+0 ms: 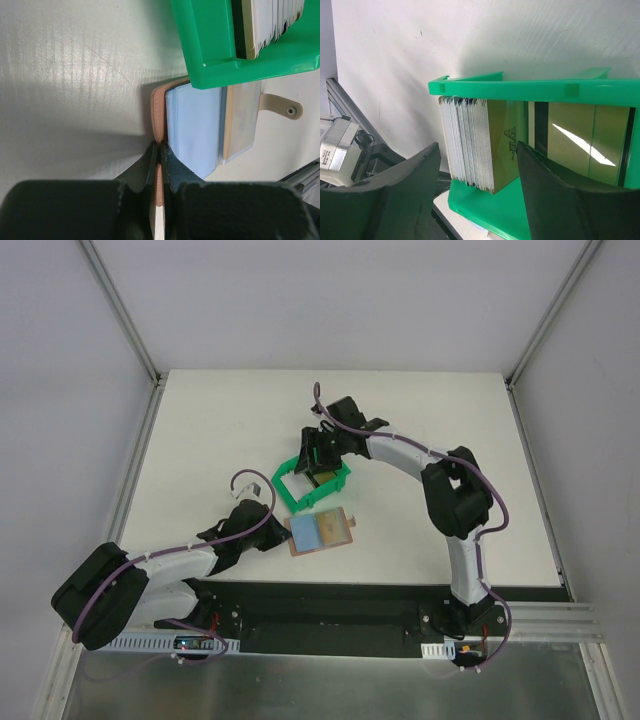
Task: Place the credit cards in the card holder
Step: Pick up the credit card from the storage box.
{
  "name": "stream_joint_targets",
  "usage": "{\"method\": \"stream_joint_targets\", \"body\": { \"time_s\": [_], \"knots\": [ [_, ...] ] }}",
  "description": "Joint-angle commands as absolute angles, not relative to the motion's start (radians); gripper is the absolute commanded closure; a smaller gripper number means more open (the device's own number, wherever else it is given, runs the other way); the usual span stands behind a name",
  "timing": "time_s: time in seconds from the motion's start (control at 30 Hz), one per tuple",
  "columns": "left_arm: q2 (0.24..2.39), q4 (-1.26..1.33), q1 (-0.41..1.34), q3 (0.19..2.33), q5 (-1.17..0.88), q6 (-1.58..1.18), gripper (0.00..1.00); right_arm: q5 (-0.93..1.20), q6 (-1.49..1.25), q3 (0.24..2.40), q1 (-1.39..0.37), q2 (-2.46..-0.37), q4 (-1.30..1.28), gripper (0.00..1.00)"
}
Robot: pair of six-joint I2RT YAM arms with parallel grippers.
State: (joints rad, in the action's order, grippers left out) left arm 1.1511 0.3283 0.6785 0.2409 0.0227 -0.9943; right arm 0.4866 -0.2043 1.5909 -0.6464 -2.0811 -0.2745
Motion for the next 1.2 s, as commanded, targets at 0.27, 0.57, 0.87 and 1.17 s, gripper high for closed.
{"method": "stream_joint_targets", "body": {
  "time_s": [0.27, 0.57, 0.87, 1.17],
  "knots": [
    [1.17, 0.261, 0.664, 0.252, 0.014, -0.951, 1.0, 0.528, -0.173, 1.678, -0.653, -2.151, -0.336, 0.3],
    [1.173, 0.262, 0.66, 0.255, 0.008, -0.948, 1.0, 0.597, -0.181, 1.664, -0.66, -2.118, -0.311, 0.46],
    [1.18, 0.267, 0.66, 0.261, 0.002, -0.945, 1.0, 0.611, -0.19, 1.655, -0.66, -2.08, -0.304, 0.69],
    [1.175, 0.27, 0.658, 0.255, 0.002, -0.946, 1.0, 0.601, -0.192, 1.644, -0.655, -2.059, -0.305, 0.83]
  ]
}}
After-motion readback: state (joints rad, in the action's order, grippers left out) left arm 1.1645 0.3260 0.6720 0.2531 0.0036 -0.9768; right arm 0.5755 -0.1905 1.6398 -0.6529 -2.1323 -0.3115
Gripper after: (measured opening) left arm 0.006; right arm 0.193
